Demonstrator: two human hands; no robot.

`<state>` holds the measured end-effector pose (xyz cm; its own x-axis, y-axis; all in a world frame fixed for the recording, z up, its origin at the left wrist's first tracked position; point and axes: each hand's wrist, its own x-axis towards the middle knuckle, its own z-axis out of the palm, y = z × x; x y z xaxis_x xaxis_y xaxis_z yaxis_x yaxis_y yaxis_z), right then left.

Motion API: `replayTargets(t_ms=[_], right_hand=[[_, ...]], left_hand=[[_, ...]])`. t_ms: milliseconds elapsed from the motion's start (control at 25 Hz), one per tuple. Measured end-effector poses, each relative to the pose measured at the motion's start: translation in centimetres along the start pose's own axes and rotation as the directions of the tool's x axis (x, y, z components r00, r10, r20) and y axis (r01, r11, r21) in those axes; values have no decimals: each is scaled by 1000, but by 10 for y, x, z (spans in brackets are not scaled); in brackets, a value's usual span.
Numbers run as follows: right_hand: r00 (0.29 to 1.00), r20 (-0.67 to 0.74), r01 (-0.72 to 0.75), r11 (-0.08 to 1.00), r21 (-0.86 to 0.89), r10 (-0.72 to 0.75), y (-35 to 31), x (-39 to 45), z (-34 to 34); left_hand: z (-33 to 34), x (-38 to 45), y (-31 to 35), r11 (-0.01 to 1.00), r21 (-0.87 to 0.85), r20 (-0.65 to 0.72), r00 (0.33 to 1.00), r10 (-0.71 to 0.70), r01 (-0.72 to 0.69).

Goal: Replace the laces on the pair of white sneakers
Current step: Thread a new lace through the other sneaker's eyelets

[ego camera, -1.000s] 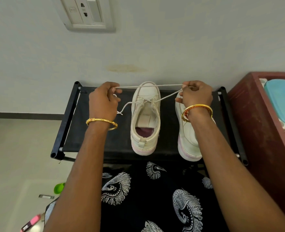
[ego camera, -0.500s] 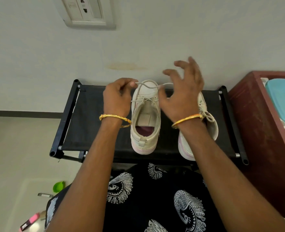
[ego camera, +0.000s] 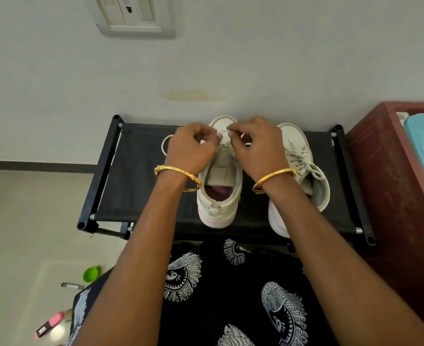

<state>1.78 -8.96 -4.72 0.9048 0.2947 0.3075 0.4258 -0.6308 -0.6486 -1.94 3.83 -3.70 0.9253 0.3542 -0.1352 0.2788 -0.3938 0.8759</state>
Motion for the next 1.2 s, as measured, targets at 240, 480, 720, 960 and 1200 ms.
replayTargets(t_ms=[240,480,720,960,1200], right_hand=[[943,200,-286,955,75,266,6,3,6],[902,279,-367,925,95,329,-1,2,11],[908,245,-370,924,92,339,-7,-3,20],[902,238,-389,917,84,361,-6,-2,22],[937,163,-325,943,75,310,-9,-4,28]], left_hand=[[-19,-5,-16,982,172,257,958,-127,84],[-23,-7,-12,975,-57,258,946,-195,217],[-26,-5,-6,908,-183,270,907,-323,377],[-27,-3,-6,908,-167,304,896,-324,385],[-21,-2,-9,887,-226,324,890,-322,403]])
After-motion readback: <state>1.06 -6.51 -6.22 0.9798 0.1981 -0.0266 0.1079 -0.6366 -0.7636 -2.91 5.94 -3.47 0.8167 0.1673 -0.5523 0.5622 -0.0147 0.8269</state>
